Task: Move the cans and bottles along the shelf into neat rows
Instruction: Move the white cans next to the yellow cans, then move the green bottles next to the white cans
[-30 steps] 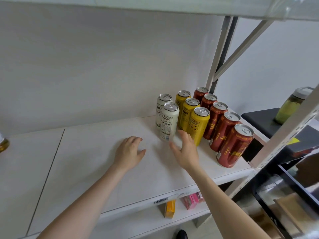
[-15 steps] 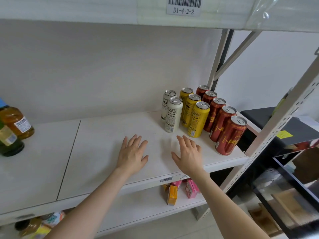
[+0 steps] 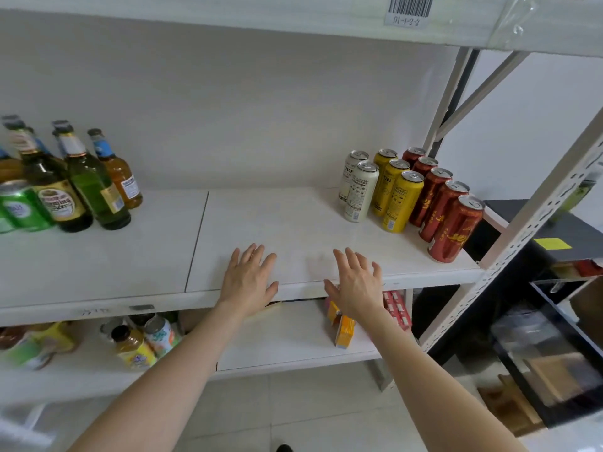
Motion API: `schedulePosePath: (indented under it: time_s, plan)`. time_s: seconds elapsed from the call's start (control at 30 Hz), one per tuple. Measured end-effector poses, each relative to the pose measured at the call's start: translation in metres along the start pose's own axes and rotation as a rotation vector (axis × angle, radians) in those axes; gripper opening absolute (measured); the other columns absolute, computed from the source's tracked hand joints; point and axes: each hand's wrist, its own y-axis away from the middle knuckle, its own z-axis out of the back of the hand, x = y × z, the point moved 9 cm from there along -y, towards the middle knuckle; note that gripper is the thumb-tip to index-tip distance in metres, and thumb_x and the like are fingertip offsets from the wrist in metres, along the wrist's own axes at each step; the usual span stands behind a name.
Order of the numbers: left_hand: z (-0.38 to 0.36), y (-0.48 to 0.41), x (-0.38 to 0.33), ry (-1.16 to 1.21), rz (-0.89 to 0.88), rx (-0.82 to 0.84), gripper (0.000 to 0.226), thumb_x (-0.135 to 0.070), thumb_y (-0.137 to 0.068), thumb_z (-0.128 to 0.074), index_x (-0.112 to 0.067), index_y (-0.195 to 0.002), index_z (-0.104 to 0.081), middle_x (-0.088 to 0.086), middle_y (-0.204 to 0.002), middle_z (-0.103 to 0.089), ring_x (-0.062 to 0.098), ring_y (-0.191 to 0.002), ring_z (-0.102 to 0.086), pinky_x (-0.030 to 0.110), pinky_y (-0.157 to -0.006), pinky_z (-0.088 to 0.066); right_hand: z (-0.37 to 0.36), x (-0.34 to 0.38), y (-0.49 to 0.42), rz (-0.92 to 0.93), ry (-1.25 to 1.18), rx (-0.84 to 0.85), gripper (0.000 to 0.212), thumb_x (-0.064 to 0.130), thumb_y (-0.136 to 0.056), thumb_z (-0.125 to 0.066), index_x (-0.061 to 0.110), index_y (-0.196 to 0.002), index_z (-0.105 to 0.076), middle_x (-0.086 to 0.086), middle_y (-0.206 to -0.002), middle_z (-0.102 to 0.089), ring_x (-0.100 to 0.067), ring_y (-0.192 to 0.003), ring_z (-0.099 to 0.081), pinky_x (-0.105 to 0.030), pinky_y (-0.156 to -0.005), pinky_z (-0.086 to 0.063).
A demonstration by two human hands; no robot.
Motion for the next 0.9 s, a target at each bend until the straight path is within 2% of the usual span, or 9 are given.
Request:
schedulePosePath:
  time_s: [0.4,0.77,0.9]
  plan:
    - [0.019,0.111,0.086,-0.030,0.079,0.019,0.059,-0.047,-0.096,-0.047,-0.020,-0.147,-0.033,0.012,-0.159,-0.026,0.029,-0.149,-0.017,0.050,-0.120,-0.011,0.002,0.138,0.057,0.120,-0.017,0.024,0.065,0.052,-0.095,-0.041,0.021,-0.149,-0.023,-0.005,-0.155,-0.029,-0.028,-0.144,-0.025,-0.054,-0.115,-0.023]
    - [0.034,0.174,0.221,-0.066,0.061,0.061,0.060,-0.046,-0.095,-0.050,-0.021,-0.146,-0.033,0.012,-0.159,-0.027,0.029,-0.149,-0.017,0.050,-0.120,-0.011,-0.011,0.295,0.069,0.085,-0.061,0.015,0.062,0.044,-0.095,-0.043,0.020,-0.150,-0.023,-0.005,-0.158,-0.026,-0.026,-0.146,-0.021,-0.054,-0.115,-0.019]
    - [0.034,0.191,0.269,-0.077,0.056,0.087,0.060,-0.047,-0.095,-0.048,-0.021,-0.146,-0.032,0.011,-0.159,-0.025,0.027,-0.149,-0.015,0.050,-0.121,-0.009,-0.019,0.352,0.065,0.084,-0.070,0.025,0.064,0.048,-0.096,-0.042,0.021,-0.150,-0.021,-0.005,-0.159,-0.025,-0.026,-0.146,-0.020,-0.055,-0.115,-0.017]
